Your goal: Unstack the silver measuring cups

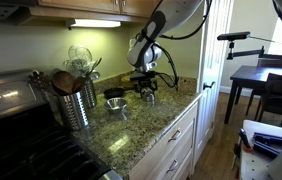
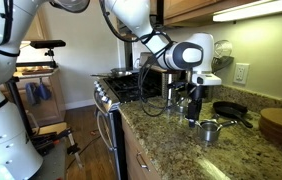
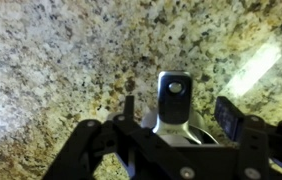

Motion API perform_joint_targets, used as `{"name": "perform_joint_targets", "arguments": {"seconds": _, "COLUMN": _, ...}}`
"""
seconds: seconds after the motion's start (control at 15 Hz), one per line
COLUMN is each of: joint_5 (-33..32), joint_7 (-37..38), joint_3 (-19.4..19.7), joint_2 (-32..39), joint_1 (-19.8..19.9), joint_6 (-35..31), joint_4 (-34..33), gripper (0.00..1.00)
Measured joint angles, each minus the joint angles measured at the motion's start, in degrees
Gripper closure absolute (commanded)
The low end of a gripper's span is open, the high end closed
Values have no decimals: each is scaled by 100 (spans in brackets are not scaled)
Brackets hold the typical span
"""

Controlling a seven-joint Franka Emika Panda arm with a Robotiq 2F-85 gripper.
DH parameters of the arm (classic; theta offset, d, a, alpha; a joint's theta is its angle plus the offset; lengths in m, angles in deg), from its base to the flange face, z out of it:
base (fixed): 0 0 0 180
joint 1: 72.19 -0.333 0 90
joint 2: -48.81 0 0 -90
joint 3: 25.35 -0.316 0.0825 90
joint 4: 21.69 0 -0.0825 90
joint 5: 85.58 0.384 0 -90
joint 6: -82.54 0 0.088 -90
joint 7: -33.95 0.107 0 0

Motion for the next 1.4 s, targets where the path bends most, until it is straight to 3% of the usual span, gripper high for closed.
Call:
{"name": "perform_joint_targets", "arguments": {"seconds": 0.6, "joint_5": 336, "joint_7": 15, "joint_3": 130, "joint_2": -18, "joint_1": 4, "joint_6": 0, "joint_4": 80, "gripper": 0}}
{"name": "perform_joint_targets", "arguments": {"seconds": 0.73, "joint_5": 351, "joint_7": 37, "joint_3": 167, "joint_2": -18, "joint_1": 3, "joint_6": 0, "joint_4": 98, "gripper": 26}}
{"name": "perform_joint_targets", "arguments": {"seconds": 1.27, "joint_5": 353, "joint_7": 59, "joint_3": 189, "joint_2": -18, "joint_1": -17, "joint_6": 9, "joint_4": 103, "gripper": 80}}
{"name": "perform_joint_targets", "arguments": {"seconds": 1.4, "joint_5": 353, "joint_7": 59, "joint_3": 189, "joint_2": -18, "joint_1": -29, "joint_6": 12, "joint_4": 103, "gripper": 87}}
